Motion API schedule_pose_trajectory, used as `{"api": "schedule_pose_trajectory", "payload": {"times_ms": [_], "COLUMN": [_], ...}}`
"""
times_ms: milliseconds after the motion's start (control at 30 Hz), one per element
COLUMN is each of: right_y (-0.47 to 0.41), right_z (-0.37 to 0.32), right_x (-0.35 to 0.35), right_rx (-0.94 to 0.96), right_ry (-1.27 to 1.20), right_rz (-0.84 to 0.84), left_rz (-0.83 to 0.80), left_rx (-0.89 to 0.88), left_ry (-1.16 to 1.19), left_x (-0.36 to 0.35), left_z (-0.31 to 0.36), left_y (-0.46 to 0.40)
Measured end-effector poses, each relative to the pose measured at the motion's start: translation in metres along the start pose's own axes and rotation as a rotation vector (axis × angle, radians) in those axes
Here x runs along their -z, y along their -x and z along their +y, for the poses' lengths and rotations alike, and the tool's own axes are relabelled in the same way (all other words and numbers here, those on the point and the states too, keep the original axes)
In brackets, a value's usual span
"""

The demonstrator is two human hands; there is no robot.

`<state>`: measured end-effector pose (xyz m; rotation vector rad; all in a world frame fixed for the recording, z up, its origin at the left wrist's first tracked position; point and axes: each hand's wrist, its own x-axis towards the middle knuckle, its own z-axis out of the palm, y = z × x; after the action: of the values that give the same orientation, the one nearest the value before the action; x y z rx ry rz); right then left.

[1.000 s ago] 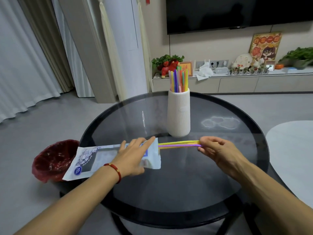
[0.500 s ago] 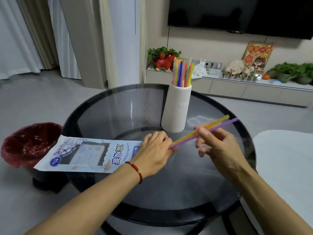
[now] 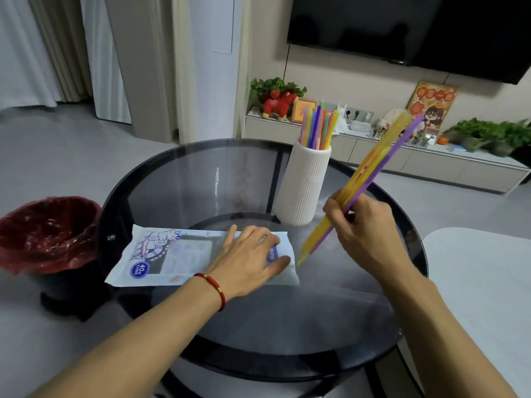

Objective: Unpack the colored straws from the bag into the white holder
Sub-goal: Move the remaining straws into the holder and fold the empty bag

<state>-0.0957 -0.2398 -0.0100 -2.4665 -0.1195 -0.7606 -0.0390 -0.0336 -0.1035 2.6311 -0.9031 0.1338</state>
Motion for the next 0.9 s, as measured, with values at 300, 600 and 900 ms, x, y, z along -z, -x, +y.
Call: {"api": "schedule_pose_trajectory", "payload": {"times_ms": [300, 600, 900], "right_y": [0.008, 0.018, -0.027], "right_z": [0.038, 0.049, 0.029], "right_x": [-0.019, -0.033, 0.001], "right_rx": [-0.066, -0.051, -0.189], "right_ry": [0.103, 0.083, -0.309], "right_rz": [-0.133, -0.187, 0.195], "left_rz": [-0.16, -0.182, -0.174], "left_rx": [0.016, 0.022, 0.027], "left_ry": [-0.101, -0.107, -0.107], "left_x": [-0.002, -0.004, -0.003], "left_z": [-0.012, -0.012, -0.008], "left_y": [0.011, 0.012, 0.013]}}
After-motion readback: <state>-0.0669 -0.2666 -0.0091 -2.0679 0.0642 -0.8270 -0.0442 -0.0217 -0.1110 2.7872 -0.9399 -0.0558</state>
